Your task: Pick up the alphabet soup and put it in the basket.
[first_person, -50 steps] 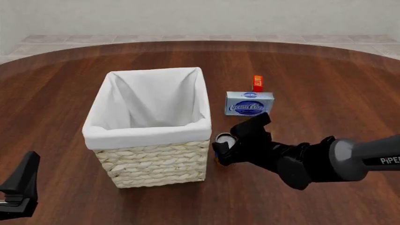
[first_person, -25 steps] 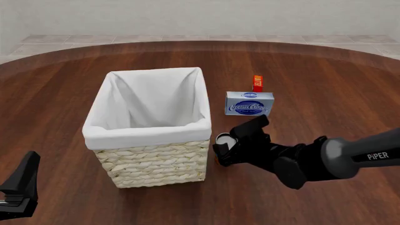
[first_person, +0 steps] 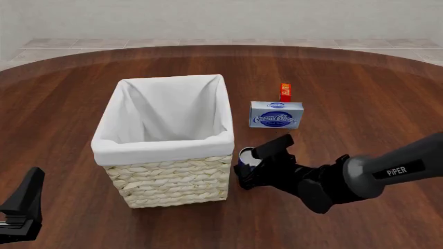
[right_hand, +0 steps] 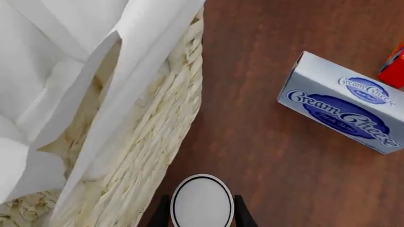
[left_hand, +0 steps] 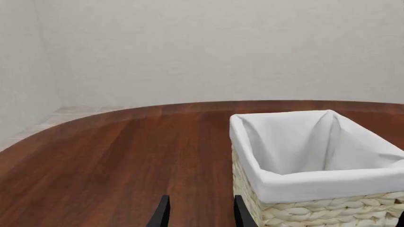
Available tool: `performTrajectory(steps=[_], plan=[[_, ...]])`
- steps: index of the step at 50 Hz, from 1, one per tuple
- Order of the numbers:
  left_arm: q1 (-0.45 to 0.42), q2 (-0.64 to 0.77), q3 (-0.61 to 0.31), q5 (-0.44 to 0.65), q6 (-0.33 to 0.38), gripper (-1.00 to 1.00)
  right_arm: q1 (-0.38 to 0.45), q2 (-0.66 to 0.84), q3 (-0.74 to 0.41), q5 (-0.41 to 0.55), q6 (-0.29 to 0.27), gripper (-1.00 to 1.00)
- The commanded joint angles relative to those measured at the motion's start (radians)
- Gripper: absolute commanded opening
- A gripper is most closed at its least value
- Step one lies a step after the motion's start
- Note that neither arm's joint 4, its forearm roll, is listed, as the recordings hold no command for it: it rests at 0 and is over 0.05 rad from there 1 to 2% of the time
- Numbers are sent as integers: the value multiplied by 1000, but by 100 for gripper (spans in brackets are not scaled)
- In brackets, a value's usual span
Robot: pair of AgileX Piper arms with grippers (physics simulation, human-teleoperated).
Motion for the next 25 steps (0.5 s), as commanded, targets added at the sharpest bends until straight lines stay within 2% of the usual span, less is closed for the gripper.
performTrajectory(steps=[1,5,6,25], plan=[[0,0,0,0,1,100,-10,27,-5,-18,1,100],[0,0,0,0,1,100,-7,17,2,-21,-2,100],[-1,0,0,0,1,100,-22,17,-1,-19,-10,-100],[0,0,0,-2,0,100,-42,-50,10,22,-27,-100]])
